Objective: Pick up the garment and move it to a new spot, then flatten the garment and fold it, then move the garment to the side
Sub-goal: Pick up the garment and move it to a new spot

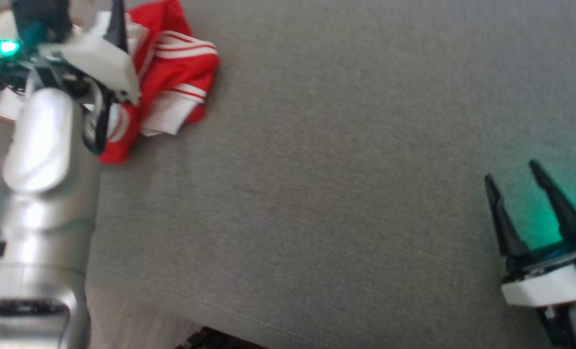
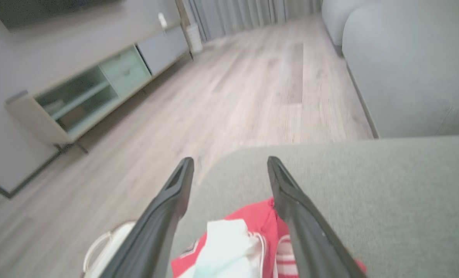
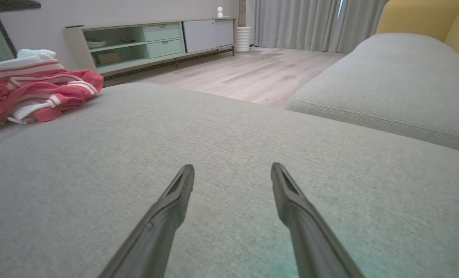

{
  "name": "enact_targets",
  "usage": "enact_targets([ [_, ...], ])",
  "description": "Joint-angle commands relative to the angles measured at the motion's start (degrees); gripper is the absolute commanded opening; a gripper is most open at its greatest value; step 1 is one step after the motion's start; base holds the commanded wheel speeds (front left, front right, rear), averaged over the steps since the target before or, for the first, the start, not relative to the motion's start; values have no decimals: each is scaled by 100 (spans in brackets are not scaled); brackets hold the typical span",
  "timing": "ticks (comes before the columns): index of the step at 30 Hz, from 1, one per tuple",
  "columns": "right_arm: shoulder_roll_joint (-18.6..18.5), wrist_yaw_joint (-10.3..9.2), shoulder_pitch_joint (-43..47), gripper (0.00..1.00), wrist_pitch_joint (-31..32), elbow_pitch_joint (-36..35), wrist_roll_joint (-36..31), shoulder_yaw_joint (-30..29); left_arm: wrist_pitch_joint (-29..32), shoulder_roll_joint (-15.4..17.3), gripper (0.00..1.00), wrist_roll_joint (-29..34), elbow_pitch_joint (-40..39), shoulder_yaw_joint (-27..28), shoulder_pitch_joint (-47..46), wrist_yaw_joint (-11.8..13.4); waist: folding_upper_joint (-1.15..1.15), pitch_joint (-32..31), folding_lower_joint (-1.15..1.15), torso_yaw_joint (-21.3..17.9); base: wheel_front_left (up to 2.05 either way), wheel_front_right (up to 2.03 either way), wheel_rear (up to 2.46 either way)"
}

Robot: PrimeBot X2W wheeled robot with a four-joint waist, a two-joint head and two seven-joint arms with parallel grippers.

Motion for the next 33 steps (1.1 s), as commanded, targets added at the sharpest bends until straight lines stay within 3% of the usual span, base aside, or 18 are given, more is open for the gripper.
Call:
enact_targets([
  [1, -147, -4, -87, 100, -63, -220, 42, 105, 95, 289, 100, -60, 8, 236, -184, -8, 0, 378, -3, -279, 0, 0, 0],
  [4, -331, -4, -175, 100, -63, -366, 96, 129, 644, 357, 100, -308, 1197, 400, -668, -74, 0, 641, -3, -465, 0, 0, 0],
  [8, -374, -4, -223, 100, -63, -418, 138, 155, 686, 576, 100, -113, 2043, 279, -789, 110, 0, 815, -3, -622, 0, 0, 0],
  [9, -367, -4, -236, 100, -63, -418, 152, 159, 595, 598, 60, -83, 2162, 256, -796, 154, 0, 844, -3, -649, 0, 0, 0],
  [10, -359, -4, -252, 100, -63, -415, 162, 161, 453, 613, 0, -86, 2241, 264, -809, 195, 0, 865, -3, -673, 0, 0, 0],
  [15, -248, -4, -303, 100, -63, -331, 177, 222, -627, 802, 0, 58, 2302, 144, -1115, 253, 0, 710, -3, -746, 0, 0, 0],
  [20, 94, -4, -356, 100, -63, -119, 233, 432, -1378, 892, 0, 254, 2113, -89, -1619, 199, 0, -68, -3, -932, 0, 0, 0],
  [26, 589, -4, -291, 100, -63, 110, 295, 638, -1577, 835, 0, 491, 1702, -520, -2238, -154, 0, -1088, -3, -1399, 0, 0, 0],
  [33, 1109, -4, -91, 100, -63, 261, 299, 665, -1490, 548, 0, 430, 1014, -910, -2498, -429, 0, -1948, -3, -2308, 0, 0, 0],
])
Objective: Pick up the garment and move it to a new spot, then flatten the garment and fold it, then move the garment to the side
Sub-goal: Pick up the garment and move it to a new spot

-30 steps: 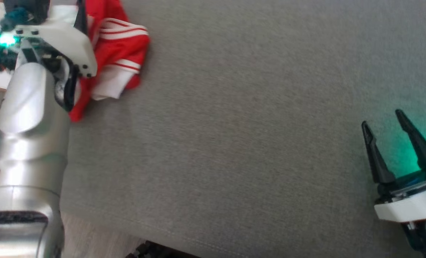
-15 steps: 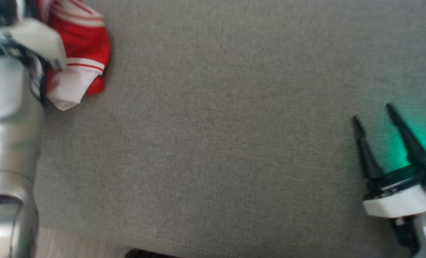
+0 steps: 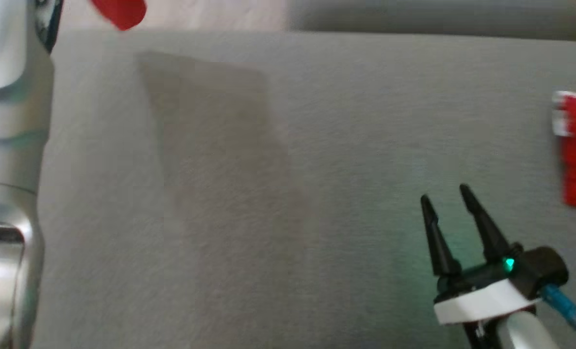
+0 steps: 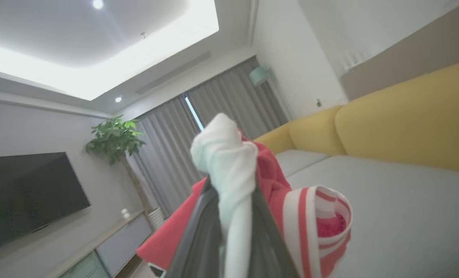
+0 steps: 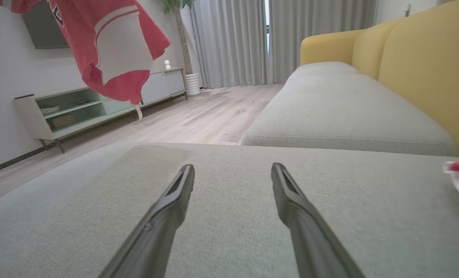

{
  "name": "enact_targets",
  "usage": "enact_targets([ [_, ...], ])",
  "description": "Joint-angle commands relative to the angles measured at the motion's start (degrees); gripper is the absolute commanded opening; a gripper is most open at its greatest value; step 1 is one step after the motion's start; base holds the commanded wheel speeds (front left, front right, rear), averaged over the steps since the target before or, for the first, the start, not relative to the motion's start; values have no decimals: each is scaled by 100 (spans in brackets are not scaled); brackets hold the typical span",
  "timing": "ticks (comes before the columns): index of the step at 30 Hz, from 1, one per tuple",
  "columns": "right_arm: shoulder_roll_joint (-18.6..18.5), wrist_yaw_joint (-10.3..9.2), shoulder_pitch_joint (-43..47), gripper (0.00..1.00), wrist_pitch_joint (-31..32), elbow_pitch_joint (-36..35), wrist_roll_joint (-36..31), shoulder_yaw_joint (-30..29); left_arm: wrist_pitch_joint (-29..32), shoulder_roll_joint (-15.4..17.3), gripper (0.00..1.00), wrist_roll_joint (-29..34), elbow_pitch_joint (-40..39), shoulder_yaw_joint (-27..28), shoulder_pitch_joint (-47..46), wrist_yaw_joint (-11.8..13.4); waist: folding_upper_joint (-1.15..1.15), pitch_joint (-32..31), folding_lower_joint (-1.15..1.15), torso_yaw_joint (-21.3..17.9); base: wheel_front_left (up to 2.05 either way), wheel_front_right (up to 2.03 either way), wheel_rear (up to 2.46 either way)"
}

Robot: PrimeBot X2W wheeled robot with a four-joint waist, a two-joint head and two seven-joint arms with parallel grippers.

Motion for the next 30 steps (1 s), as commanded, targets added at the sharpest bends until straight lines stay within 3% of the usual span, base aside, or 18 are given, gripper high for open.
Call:
enact_targets([
  [1, 43, -4, 33, 100, -30, -128, 7, 138, 86, 72, 0, -170, -345, 32, -288, -52, 0, -739, 3, -894, 0, 0, 0],
  [8, 168, -4, 97, 100, -30, -154, -9, 55, 485, -442, 0, -792, -906, -207, 136, -125, 0, -814, 3, -1632, 0, 0, 0],
  [15, 316, -4, -44, 100, -30, -185, 19, 112, 934, -868, 0, -1558, -1337, -745, 1921, -135, 0, -424, 3, -2287, 0, 0, 0],
  [19, 378, -4, -163, 100, -30, -195, 37, 126, 882, -974, 0, -1725, -1242, -1103, 2968, -123, 0, -86, 3, -2518, 0, 0, 0],
  [23, 416, -4, -273, 100, -30, -200, 52, 94, 490, -1001, 0, -1610, -977, -1280, 3484, 152, 0, 164, 3, -2650, 0, 0, 0],
  [24, 423, -4, -276, 100, -30, -201, 53, 68, 393, -1006, 36, -1593, -909, -1301, 3556, 219, 0, 186, 3, -2642, 0, 0, 0],
  [25, 428, -4, -263, 100, -30, -200, 48, 33, 291, -1010, 79, -1555, -853, -1342, 3604, 271, 0, 190, 3, -2613, 0, 0, 0],
  [26, 433, -4, -238, 100, -30, -191, 40, 0, 157, -1015, 100, -1522, -818, -1356, 3645, 365, 0, 171, 3, -2572, 0, 0, 0],
  [30, 446, -4, -71, 100, -30, -120, 7, -80, -226, -1032, 100, -1331, -872, -1495, 3879, 723, 0, -101, 3, -2305, 0, 0, 0],
])
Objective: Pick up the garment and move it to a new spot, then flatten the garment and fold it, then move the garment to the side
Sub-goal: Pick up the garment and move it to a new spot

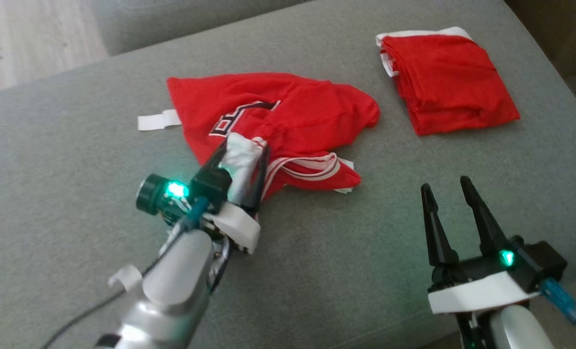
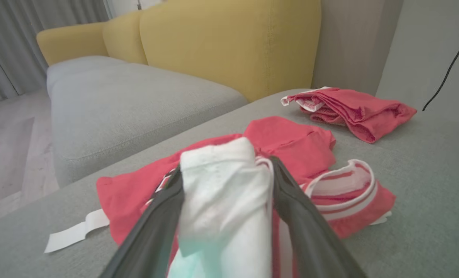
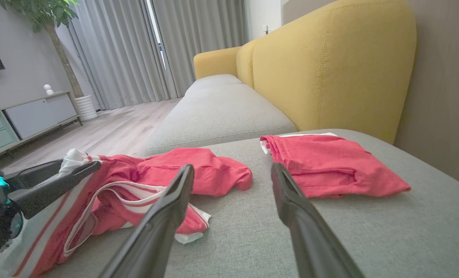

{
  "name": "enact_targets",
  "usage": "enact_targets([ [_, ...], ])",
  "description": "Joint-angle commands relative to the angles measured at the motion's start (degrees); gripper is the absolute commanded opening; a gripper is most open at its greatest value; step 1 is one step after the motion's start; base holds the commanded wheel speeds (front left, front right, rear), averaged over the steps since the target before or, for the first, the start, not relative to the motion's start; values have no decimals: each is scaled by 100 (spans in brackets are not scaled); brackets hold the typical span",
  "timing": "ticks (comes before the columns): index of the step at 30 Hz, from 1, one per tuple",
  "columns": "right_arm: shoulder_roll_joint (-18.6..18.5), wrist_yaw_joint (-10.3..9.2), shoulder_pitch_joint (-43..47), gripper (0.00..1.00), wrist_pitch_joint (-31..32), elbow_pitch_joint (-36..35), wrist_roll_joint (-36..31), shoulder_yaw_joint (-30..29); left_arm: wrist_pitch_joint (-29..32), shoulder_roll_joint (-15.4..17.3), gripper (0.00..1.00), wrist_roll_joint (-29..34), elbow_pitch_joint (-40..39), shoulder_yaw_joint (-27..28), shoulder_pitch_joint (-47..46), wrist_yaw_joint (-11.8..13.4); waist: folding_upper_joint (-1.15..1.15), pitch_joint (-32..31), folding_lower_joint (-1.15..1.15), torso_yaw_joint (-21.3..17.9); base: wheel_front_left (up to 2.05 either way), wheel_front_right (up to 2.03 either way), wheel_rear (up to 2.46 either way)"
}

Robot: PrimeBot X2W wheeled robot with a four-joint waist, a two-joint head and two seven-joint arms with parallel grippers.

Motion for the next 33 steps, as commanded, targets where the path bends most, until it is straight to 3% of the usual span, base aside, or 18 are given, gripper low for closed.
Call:
enact_targets([
  [1, 29, -4, 77, 100, -32, -149, -8, 100, -99, 53, 100, 57, -255, 109, 53, 122, 0, -291, -1, 264, 0, 0, 0],
  [4, 34, -4, 261, 100, -32, -142, -41, 8, -166, 47, 100, 116, -620, 115, 459, 387, 0, -636, -1, 564, 0, 0, 0],
  [12, 53, -4, 763, 100, -32, -213, -142, -291, -175, 139, 100, 326, -2697, 559, 2060, 1023, 0, -1233, -1, 1384, 0, 0, 0],
  [16, 66, -4, 899, 100, -32, -214, -177, -396, -175, 206, 100, 467, -3425, 823, 2819, 1175, 0, -1380, -1, 1666, 0, 0, 0],
  [24, 78, -4, 1140, 100, -32, -135, -145, -429, -176, 248, 100, 702, -4240, 1238, 4037, 1341, 0, -1678, -1, 1830, 0, 0, 0],
  [33, 80, -4, 1467, 100, -32, -132, -45, -508, -176, 249, 100, 938, -4350, 1477, 4815, 1291, 0, -1897, -1, 1995, 0, 0, 0],
])
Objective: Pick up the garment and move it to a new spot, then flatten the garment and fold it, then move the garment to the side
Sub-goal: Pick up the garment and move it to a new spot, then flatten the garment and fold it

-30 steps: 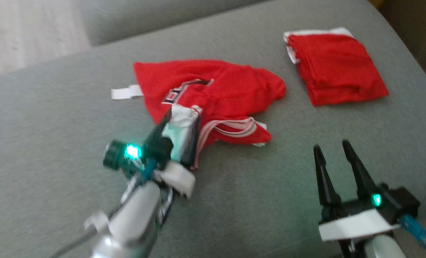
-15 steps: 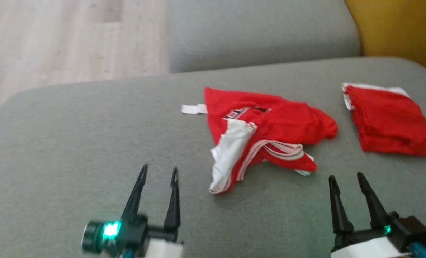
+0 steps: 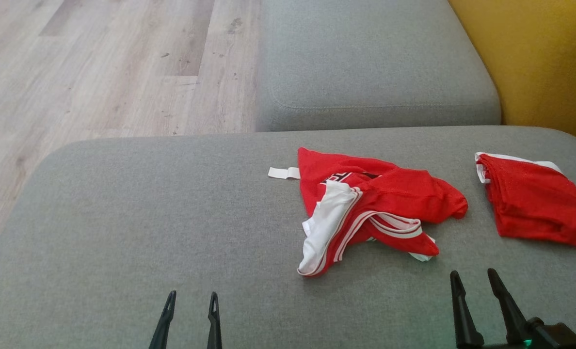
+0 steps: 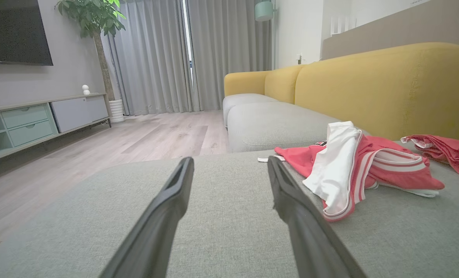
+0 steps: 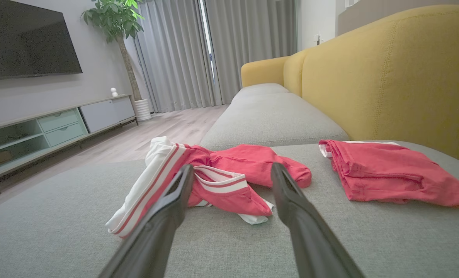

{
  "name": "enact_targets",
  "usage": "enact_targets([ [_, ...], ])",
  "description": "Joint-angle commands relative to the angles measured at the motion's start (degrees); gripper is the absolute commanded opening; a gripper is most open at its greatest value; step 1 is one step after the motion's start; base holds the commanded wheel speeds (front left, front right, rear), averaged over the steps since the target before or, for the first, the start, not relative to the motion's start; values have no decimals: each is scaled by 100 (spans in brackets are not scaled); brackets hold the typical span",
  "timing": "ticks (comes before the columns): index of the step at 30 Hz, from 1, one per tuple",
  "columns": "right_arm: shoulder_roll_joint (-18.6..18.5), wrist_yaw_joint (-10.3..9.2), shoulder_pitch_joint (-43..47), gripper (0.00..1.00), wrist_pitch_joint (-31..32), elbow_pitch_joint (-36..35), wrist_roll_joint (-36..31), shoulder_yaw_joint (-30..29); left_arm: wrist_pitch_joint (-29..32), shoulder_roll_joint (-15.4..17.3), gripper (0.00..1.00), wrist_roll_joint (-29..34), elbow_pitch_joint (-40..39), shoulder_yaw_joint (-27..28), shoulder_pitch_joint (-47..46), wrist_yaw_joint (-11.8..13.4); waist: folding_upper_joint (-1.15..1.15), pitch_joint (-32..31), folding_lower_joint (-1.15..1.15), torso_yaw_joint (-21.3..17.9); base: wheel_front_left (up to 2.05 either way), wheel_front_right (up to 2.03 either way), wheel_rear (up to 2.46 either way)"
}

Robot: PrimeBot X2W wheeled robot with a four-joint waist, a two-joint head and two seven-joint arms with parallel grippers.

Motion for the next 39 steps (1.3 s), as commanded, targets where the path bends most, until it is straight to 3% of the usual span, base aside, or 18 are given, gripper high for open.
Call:
enact_targets([
  [1, -37, -4, -176, 100, -36, -165, 16, 85, -54, -52, 100, 64, -187, 195, -180, -33, 0, -15, 1, 24, 0, 0, 0],
  [23, -36, -4, -179, 100, -36, -164, 32, 189, -54, -166, 100, 230, -156, 219, -168, -287, 0, 139, 1, -158, 0, 0, 0],
  [32, -36, -4, -313, 100, -36, -203, -40, 229, -54, -241, 100, 161, 304, -556, -825, -862, 0, 587, 1, -421, 0, 0, 0],
  [36, -36, -4, -427, 100, -36, -196, -89, 313, -54, -266, 100, 26, 863, -1157, -1426, -1206, 0, 857, 1, -687, 0, 0, 0],
  [39, -46, -4, -538, 100, -36, -193, -99, 364, -54, -269, 100, -233, 1187, -1658, -1924, -1330, 0, 1083, 1, -934, 0, 0, 0],
])
